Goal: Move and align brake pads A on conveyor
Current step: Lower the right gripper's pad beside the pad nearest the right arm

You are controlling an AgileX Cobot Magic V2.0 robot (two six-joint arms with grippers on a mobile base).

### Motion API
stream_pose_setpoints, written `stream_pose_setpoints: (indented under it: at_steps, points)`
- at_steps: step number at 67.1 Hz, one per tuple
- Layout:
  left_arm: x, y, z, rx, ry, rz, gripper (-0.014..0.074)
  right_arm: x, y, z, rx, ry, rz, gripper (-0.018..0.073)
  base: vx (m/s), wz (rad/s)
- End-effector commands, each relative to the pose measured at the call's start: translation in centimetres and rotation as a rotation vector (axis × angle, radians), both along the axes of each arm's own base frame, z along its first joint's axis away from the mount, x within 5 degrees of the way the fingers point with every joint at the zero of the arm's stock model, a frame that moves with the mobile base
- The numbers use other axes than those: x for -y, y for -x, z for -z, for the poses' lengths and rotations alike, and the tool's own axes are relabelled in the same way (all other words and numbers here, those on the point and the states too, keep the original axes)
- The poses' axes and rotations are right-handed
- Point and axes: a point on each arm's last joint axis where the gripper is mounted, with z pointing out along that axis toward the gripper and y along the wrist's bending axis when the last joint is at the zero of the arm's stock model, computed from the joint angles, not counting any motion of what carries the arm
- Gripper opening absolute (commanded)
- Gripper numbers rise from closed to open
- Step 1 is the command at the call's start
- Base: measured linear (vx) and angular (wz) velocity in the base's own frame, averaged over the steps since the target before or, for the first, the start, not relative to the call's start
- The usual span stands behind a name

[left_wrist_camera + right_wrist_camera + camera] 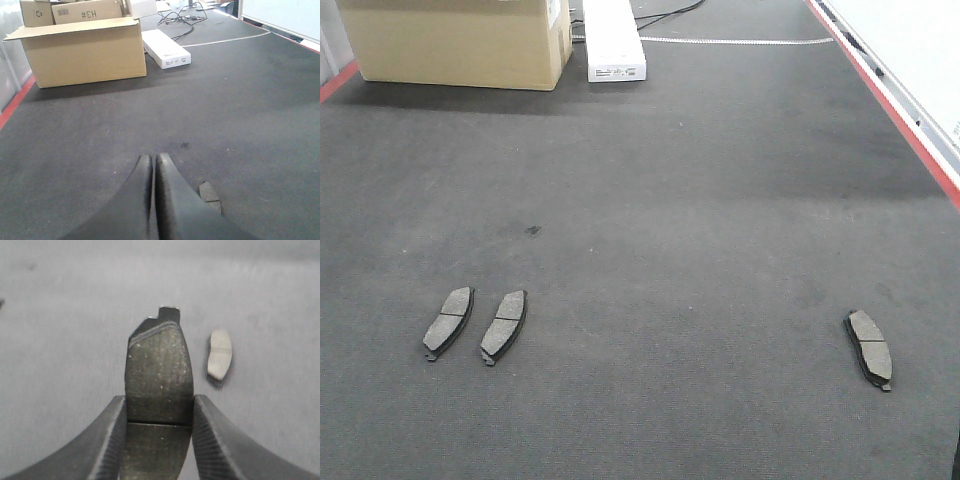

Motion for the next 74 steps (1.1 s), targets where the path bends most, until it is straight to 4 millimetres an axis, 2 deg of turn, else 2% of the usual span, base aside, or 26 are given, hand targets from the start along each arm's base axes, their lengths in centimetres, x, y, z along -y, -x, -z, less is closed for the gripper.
stream_pose_setpoints:
  at_steps: [1,9,19,32,40,54,74]
  points:
    - [0.2,0.0,-1.2,0.081,0.010,0.018,-0.0006,0.1,-0.6,-2.0,0.140,-0.030,0.021,-0.0004,0.00,0.00]
    - [0.2,0.0,-1.2,0.081,0.010,0.018,-0.0006,0.0,-1.6,-2.2,0.119,-0.075,0.046,-0.0004,0.00,0.00]
    - [0.2,0.0,-1.2,0.081,0.010,0.018,-0.0006,0.0,-3.7,-3.7,0.067,-0.057,0.056,-0.0004,0.00,0.00]
    - [0.2,0.0,-1.2,0.081,0.010,0.018,-0.0006,-0.4,-8.3,-5.3,-0.070,-0.028,0.056,-0.0004,0.00,0.00]
    - [0.2,0.0,-1.2,0.081,0.010,0.018,-0.0006,-0.7,-11.8,-5.3,-0.193,-0.004,0.047,-0.0004,0.00,0.00]
    - [0.2,0.0,-1.2,0.081,0.010,0.018,-0.0006,-1.2,-17.4,-3.5,-0.371,0.021,0.039,-0.0004,0.00,0.00]
    - [0.2,0.0,-1.2,0.081,0.010,0.018,-0.0006,-1.8,-24.3,1.0,-0.606,0.066,0.019,-0.0004,0.00,0.00]
